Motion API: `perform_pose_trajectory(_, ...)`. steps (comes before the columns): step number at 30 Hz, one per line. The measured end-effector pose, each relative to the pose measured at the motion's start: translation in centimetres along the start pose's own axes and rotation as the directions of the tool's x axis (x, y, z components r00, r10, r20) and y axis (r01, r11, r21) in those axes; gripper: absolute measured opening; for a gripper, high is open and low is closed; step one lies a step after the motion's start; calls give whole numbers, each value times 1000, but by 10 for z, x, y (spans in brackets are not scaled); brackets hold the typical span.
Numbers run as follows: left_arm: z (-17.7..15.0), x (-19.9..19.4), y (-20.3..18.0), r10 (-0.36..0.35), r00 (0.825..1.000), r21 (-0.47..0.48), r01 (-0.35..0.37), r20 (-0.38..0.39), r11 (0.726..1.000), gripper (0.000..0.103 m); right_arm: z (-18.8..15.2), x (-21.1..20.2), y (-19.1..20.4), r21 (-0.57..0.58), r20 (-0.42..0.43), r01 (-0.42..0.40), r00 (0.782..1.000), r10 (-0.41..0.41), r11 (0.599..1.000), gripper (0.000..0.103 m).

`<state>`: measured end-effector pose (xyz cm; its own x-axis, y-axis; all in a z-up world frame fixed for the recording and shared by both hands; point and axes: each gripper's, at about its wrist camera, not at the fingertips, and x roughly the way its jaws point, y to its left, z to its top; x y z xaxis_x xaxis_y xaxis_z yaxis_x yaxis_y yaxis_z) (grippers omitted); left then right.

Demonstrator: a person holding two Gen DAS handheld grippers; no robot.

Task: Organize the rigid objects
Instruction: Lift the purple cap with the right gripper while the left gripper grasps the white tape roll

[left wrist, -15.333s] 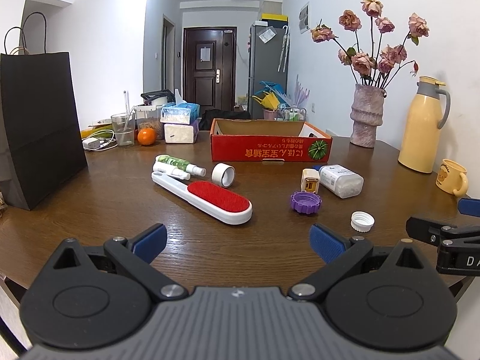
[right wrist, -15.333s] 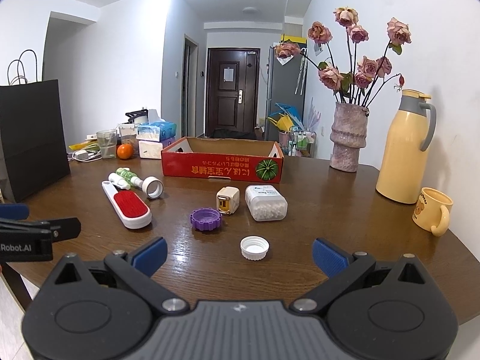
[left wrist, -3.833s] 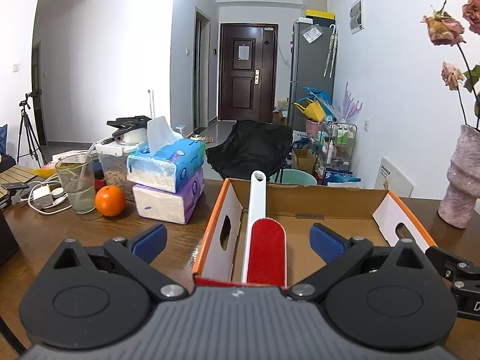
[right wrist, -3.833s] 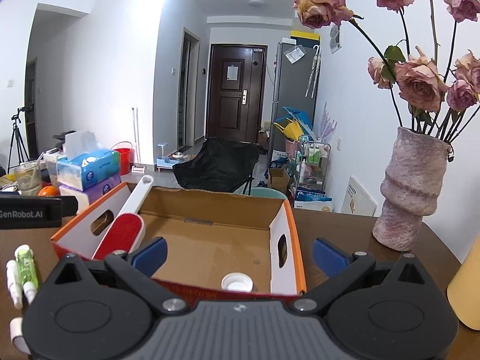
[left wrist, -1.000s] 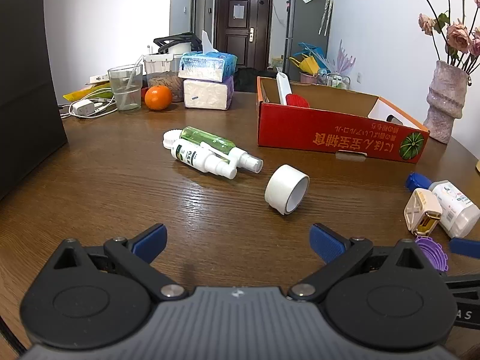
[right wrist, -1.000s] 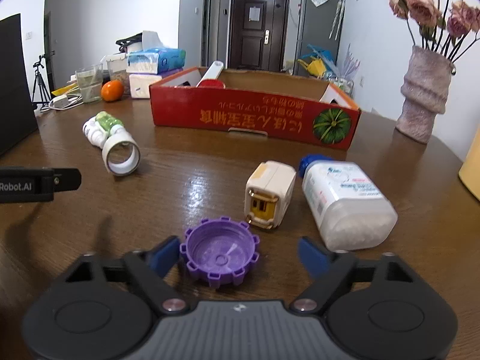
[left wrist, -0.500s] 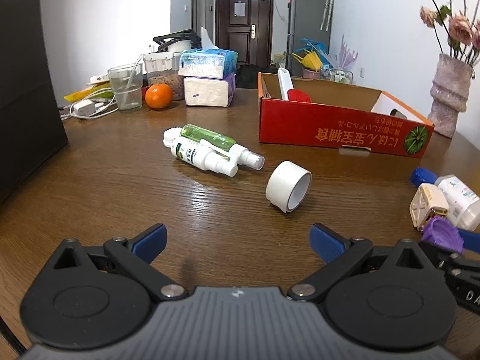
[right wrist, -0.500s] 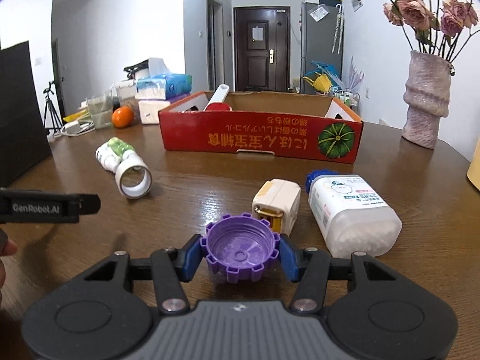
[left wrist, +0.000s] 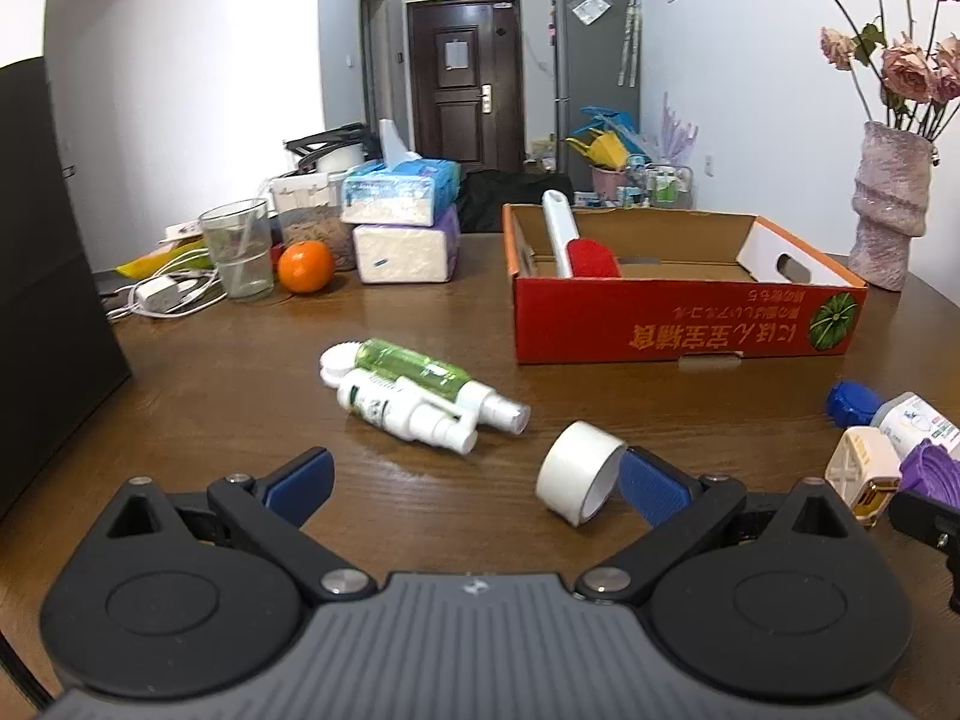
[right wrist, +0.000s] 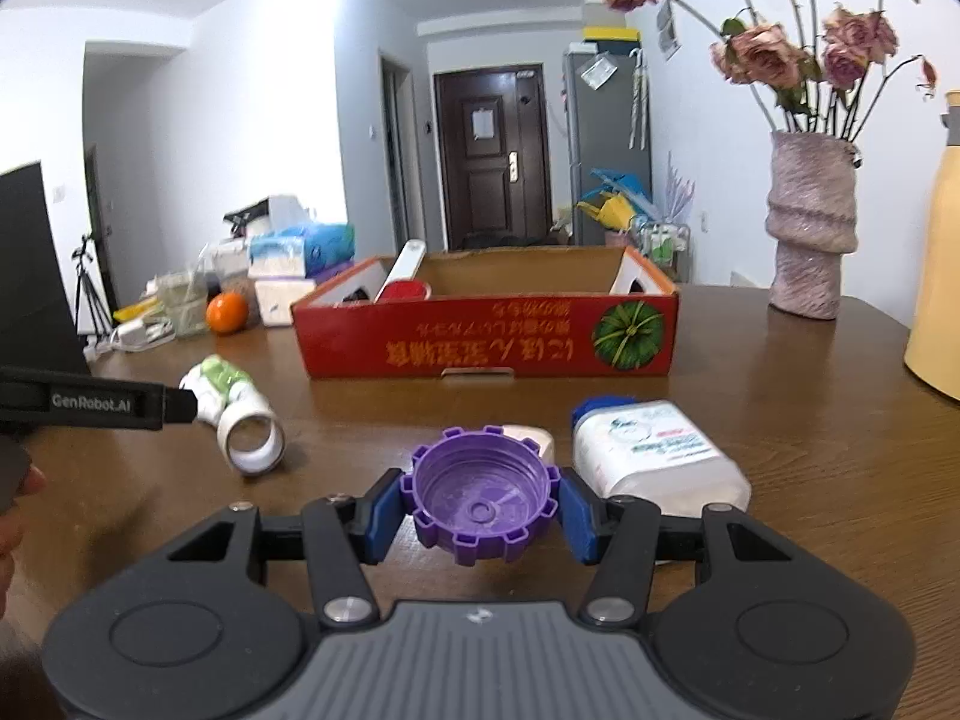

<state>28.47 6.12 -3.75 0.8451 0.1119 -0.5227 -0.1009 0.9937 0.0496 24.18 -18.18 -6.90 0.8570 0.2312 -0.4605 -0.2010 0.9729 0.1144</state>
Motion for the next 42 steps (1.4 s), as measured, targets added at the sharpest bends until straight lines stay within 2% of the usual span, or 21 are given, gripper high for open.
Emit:
perform_pose_trajectory(8,7,22,-19,-25,1000,36,26,-7,999,103,8,-3,-15,30,63,36,997,-38,999,53)
perform_pose_trajectory(14,4,42,-31,-41,999,59,43,-32,997,103,11,2,-26,52,55,70,996,-73,996,53)
perform_pose_trajectory(16,3,48,-32,-40,999,64,42,-37,997,98,11,4,-28,57,49,77,996,-80,995,53)
perform_pose_trajectory(19,2,56,-29,-68,996,53,71,-62,996,82,10,5,-30,61,46,83,995,-86,995,53)
perform_pose_trajectory(21,1,59,-28,-91,993,55,95,-77,994,59,9,6,-30,60,45,87,995,-90,994,53)
perform_pose_trajectory(22,0,60,-27,-102,991,54,107,-85,993,53,9,6,-30,61,44,90,995,-92,994,53)
perform_pose_trajectory(24,-1,61,-27,-120,988,52,125,-95,991,29,8,7,-30,63,42,94,994,-97,994,53)
perform_pose_trajectory(25,-1,61,-26,-130,987,48,135,-97,990,27,8,7,-30,63,41,95,994,-98,993,53)
perform_pose_trajectory(42,-1,39,-27,-141,990,51,142,-30,989,26,6,7,-27,55,44,94,994,-97,994,53)
